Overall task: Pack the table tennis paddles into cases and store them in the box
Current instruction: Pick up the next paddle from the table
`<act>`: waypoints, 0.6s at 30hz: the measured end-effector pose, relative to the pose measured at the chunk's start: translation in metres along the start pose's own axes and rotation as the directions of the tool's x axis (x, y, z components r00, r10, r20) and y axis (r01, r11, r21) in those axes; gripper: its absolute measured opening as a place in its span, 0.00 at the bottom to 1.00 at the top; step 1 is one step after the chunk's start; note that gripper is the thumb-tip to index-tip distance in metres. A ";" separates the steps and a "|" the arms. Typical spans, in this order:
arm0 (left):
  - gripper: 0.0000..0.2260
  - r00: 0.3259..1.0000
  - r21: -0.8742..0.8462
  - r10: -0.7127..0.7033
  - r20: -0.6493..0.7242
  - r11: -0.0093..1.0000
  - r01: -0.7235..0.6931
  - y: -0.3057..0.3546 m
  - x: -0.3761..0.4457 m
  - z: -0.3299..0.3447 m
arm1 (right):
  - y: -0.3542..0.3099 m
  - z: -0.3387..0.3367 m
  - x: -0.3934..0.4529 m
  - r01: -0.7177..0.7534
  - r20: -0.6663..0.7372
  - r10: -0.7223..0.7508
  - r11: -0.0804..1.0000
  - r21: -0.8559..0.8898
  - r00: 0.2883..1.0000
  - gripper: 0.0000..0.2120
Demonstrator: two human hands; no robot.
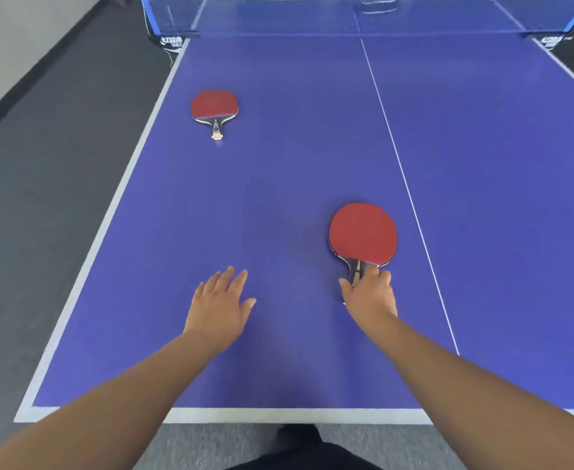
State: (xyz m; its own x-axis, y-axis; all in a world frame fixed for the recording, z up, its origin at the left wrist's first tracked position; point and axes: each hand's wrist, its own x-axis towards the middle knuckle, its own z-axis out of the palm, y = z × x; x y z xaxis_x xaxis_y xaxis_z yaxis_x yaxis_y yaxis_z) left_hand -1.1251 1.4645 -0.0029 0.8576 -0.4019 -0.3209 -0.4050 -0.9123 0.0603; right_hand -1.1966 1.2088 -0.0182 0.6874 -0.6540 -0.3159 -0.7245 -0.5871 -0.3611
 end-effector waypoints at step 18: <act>0.27 0.989 0.028 0.131 0.069 0.991 -0.133 -0.018 0.119 0.009 | -0.047 0.003 0.059 -0.139 -0.007 0.149 0.937 0.321 0.989 0.11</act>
State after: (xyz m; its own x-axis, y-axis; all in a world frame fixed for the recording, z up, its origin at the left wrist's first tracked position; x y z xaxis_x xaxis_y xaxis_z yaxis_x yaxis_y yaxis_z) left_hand -1.0186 1.4339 -0.0509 0.7733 -0.5113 -0.3750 -0.5242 -0.8482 0.0754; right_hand -1.1219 1.1986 -0.0226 0.5714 -0.7376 -0.3597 -0.7579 -0.3062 -0.5760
